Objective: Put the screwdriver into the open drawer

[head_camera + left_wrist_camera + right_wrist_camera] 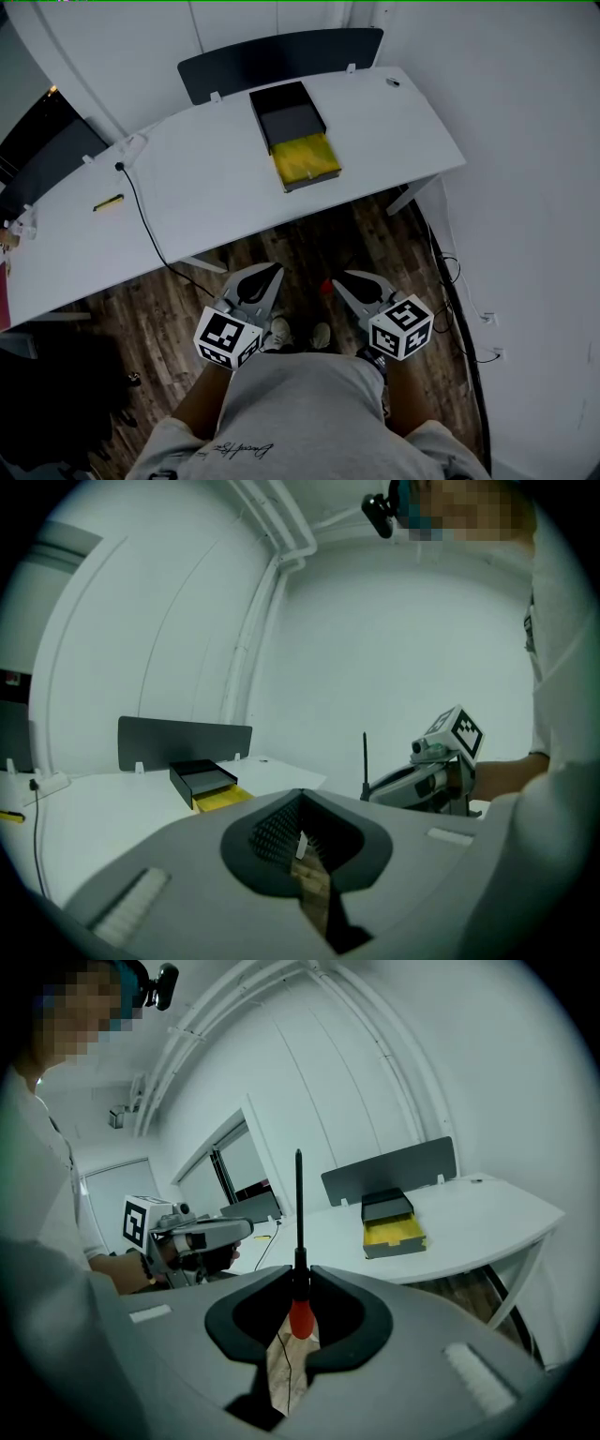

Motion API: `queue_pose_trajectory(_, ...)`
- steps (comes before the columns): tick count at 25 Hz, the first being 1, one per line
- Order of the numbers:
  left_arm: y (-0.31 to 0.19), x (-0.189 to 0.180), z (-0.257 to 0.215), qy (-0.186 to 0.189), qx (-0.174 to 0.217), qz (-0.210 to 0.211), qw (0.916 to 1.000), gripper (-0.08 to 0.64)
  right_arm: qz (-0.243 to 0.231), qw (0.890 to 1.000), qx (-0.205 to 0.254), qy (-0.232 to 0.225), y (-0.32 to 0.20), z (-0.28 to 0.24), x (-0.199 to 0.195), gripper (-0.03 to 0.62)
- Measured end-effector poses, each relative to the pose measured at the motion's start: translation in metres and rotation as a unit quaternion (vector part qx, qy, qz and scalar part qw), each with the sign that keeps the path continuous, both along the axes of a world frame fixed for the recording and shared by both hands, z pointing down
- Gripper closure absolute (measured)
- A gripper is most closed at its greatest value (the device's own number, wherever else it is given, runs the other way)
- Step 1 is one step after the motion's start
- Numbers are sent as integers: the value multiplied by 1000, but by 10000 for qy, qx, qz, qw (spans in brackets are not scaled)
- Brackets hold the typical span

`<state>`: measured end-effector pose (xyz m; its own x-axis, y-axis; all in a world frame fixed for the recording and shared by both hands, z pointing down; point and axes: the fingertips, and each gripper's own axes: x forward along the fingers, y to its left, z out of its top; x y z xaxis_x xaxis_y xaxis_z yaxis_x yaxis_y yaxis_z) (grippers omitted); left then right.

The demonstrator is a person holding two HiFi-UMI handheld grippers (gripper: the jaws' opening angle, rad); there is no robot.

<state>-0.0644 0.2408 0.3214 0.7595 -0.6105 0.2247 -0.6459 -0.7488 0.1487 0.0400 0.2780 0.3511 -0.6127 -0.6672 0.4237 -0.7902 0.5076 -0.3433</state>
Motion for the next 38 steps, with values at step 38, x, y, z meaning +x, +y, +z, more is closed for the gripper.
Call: queue_pose_trajectory(38,-46,-44,-4,217,178,260,9993,560,165,9994,48,287,-41,6,-41,518)
